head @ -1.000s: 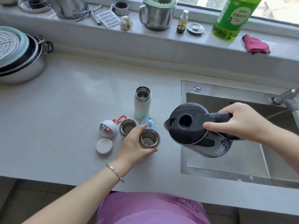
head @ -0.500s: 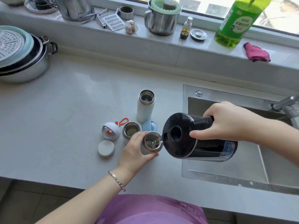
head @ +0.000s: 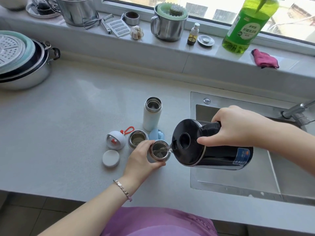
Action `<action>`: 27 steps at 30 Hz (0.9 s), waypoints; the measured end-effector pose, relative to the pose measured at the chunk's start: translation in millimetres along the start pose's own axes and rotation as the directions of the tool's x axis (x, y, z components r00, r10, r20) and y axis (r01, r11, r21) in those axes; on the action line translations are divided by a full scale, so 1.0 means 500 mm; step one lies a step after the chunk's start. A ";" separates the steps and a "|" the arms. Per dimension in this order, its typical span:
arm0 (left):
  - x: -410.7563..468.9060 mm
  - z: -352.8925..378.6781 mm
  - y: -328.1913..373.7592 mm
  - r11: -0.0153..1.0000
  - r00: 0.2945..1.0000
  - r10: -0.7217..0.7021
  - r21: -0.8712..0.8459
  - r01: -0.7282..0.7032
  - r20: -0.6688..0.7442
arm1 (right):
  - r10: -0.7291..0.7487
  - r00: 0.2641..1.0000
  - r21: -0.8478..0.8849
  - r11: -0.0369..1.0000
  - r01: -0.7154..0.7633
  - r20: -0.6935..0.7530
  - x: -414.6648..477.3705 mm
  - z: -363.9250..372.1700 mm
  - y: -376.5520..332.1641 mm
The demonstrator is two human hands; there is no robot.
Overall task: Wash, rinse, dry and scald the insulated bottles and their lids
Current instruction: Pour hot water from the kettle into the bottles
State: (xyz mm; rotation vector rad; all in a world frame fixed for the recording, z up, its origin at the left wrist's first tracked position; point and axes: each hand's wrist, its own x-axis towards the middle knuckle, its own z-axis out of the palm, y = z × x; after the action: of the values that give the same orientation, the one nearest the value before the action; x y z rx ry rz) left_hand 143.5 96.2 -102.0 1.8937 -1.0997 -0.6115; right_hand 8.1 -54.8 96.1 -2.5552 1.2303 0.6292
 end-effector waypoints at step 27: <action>0.000 0.002 -0.013 1.000 1.000 -0.003 -0.003 0.003 0.024 | 0.014 1.000 -0.125 0.992 -0.016 -0.018 -0.015 -0.026 -0.041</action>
State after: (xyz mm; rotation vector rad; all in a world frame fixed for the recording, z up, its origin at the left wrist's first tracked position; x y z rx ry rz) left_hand 145.8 97.3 -108.3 1.8902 -1.1107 -0.6390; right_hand 23.7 -42.2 111.4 -2.6607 1.2537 0.7110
